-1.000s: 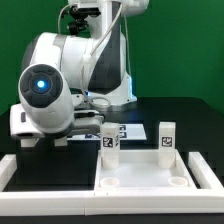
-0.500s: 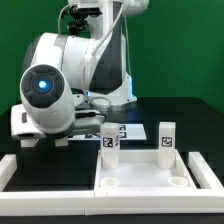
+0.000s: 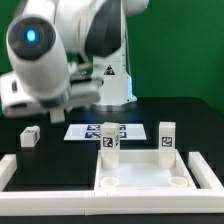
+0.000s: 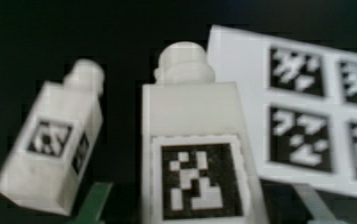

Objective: Assemble square table

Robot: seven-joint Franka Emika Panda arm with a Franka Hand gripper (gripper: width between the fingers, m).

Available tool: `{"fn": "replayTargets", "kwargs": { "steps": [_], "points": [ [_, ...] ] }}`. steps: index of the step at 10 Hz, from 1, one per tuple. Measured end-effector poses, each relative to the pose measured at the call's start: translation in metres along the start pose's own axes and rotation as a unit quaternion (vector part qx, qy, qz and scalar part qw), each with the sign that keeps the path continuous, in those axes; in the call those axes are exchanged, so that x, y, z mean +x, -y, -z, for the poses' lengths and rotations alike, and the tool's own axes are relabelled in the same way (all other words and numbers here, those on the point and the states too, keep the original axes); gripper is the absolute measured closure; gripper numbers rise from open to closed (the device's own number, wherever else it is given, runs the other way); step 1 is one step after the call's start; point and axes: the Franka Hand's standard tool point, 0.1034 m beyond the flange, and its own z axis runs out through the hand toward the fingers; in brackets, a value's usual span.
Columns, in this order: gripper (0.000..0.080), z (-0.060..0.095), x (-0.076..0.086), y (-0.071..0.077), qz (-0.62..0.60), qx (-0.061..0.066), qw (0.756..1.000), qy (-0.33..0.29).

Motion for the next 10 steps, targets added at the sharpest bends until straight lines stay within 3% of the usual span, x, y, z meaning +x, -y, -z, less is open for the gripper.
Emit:
{"fn": "replayTargets", "kwargs": {
  "steps": [2, 4, 5, 6, 7, 8, 10],
  "points": [
    [0.0509, 0.007, 0.010, -0.001, 0.007, -0.013, 0.998, -0.058],
    [0.0509, 0.009, 0.010, -0.001, 0.006, -0.018, 0.994, -0.104],
    [0.0509, 0.022, 0.028, 0.000, 0.001, -0.016, 0.988, -0.152],
    [0.0509, 0.041, 0.033, 0.004, -0.004, -0.014, 0.984, -0.176],
    [0.0509, 0.072, 0.039, 0.009, -0.010, -0.017, 0.979, -0.205],
    [0.0509, 0.098, 0.051, 0.012, -0.018, -0.023, 0.967, -0.251],
    [0.0509, 0.135, 0.066, 0.022, -0.030, -0.047, 0.948, -0.312]
  ]
}}
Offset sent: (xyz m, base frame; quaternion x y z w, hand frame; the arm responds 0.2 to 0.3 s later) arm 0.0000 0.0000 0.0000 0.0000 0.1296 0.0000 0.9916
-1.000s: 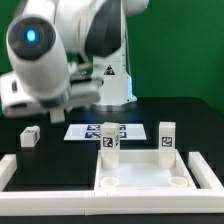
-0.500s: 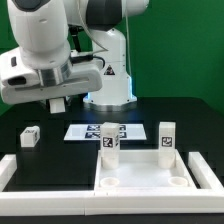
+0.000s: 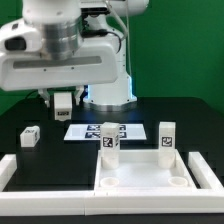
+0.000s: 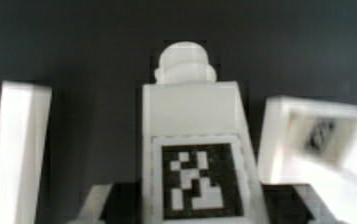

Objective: Assemble square table

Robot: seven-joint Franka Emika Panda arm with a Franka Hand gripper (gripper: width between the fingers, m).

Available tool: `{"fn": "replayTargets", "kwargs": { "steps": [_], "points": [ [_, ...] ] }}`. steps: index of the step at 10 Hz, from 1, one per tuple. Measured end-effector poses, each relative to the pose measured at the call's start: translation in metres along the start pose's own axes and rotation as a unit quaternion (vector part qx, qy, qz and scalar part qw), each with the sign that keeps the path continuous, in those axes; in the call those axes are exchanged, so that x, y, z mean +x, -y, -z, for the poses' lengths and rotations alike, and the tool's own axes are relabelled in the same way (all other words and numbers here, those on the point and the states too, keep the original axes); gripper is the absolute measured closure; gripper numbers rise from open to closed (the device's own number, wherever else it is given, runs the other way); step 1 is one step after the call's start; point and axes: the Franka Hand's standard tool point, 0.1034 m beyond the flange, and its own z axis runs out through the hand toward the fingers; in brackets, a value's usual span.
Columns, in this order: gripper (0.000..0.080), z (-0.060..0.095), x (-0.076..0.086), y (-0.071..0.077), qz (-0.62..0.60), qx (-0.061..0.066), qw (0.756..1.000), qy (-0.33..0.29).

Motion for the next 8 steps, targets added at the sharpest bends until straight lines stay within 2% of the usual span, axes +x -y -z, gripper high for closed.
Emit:
{"fn": "replayTargets", "kwargs": {
  "steps": [1, 4, 5, 6, 8],
  "points": [
    [0.0509, 0.003, 0.009, 0.003, 0.006, -0.008, 1.000, -0.027],
    [0.0509, 0.003, 0.014, -0.004, 0.014, -0.028, 0.991, -0.133],
    [0.0509, 0.000, 0.014, -0.002, 0.009, -0.033, 0.986, -0.164],
    [0.0509, -0.007, 0.016, 0.014, -0.008, -0.030, 0.981, -0.189],
    [0.0509, -0.005, 0.048, 0.059, -0.032, -0.024, 0.963, -0.265]
  ]
}}
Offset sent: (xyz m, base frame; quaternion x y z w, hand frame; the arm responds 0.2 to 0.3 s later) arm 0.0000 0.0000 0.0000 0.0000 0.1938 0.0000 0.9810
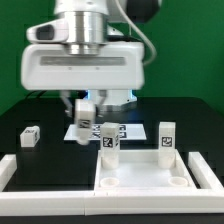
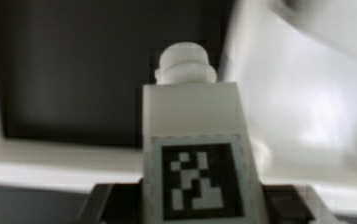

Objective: Assemble square table

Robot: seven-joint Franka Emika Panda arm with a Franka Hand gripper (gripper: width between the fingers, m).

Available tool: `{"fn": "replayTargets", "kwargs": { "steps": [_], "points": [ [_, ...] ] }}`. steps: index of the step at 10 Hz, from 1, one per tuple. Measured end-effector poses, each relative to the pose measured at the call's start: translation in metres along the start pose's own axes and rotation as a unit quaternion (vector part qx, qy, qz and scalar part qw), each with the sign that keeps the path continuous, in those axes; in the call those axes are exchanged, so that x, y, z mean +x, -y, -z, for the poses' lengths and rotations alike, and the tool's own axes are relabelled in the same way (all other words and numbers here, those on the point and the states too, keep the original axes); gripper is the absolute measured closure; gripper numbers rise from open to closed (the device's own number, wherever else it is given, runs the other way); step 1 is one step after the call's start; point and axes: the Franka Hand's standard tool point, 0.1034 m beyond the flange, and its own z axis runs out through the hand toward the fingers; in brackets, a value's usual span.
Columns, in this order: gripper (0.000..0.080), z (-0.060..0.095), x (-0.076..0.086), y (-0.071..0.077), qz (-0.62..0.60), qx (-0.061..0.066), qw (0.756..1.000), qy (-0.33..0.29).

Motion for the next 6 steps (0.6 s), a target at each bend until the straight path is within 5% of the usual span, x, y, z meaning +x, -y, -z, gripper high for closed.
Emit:
{"fn": "replayTargets", "kwargs": {
  "steps": [2, 3, 6],
  "points": [
    [0.0509, -0.009, 0.029, 0.049, -0.037, 0.009, 0.997, -0.060],
    [0.0509, -0.010, 0.035, 0.059, -0.034, 0.009, 0.996, -0.086],
    [0.0509, -0.012, 0.031, 0.054, -0.023, 0.002, 0.994, -0.103]
  ]
}}
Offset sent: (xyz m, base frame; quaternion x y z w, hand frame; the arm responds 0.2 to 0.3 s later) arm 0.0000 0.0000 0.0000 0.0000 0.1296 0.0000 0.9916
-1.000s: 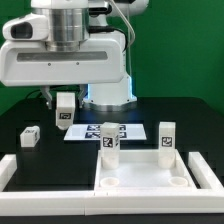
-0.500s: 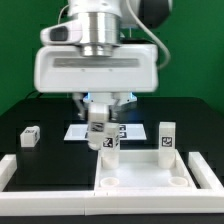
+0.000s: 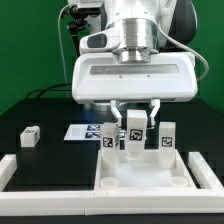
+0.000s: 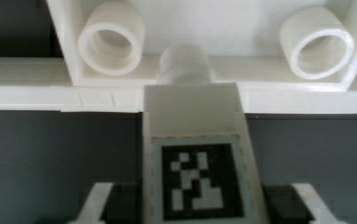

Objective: Assemble square table

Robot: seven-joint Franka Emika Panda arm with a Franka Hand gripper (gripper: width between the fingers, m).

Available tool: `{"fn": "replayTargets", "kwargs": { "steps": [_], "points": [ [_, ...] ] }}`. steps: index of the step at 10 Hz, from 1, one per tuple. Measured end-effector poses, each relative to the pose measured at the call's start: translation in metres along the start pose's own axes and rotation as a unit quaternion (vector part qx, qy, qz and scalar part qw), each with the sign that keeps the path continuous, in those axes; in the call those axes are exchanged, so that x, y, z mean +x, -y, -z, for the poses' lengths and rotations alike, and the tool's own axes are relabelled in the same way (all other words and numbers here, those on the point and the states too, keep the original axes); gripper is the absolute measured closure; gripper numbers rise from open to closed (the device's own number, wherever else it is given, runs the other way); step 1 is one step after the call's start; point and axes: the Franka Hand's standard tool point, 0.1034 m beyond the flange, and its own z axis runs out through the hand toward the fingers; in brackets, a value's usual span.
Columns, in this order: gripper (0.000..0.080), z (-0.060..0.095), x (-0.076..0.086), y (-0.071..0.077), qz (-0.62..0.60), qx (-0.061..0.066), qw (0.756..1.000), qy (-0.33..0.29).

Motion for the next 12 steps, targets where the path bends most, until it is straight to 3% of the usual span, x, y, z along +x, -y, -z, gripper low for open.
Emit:
{"fn": "replayTargets", "kwargs": {
  "steps": [3, 4, 6, 7, 8, 9, 12],
  "points": [
    [0.0509, -0.001, -0.002, -0.002, 0.003, -0.001, 1.000, -0.001],
    [0.0509, -0.007, -0.007, 0.002, -0.014, 0.007, 1.000, -0.008],
    [0.0509, -0.019, 0.000, 0.048, -0.017, 0.036, 0.999, -0.021],
    [0.0509, -0.017, 0.011, 0.058, -0.015, 0.042, 0.999, -0.031],
    [0.0509, -0.015, 0.021, 0.058, -0.017, 0.043, 0.998, -0.038],
    [0.0509, -0.013, 0.020, 0.064, -0.026, 0.046, 0.998, -0.027],
    [0.0509, -0.014, 0.018, 0.065, -0.018, 0.045, 0.998, -0.026]
  ]
}}
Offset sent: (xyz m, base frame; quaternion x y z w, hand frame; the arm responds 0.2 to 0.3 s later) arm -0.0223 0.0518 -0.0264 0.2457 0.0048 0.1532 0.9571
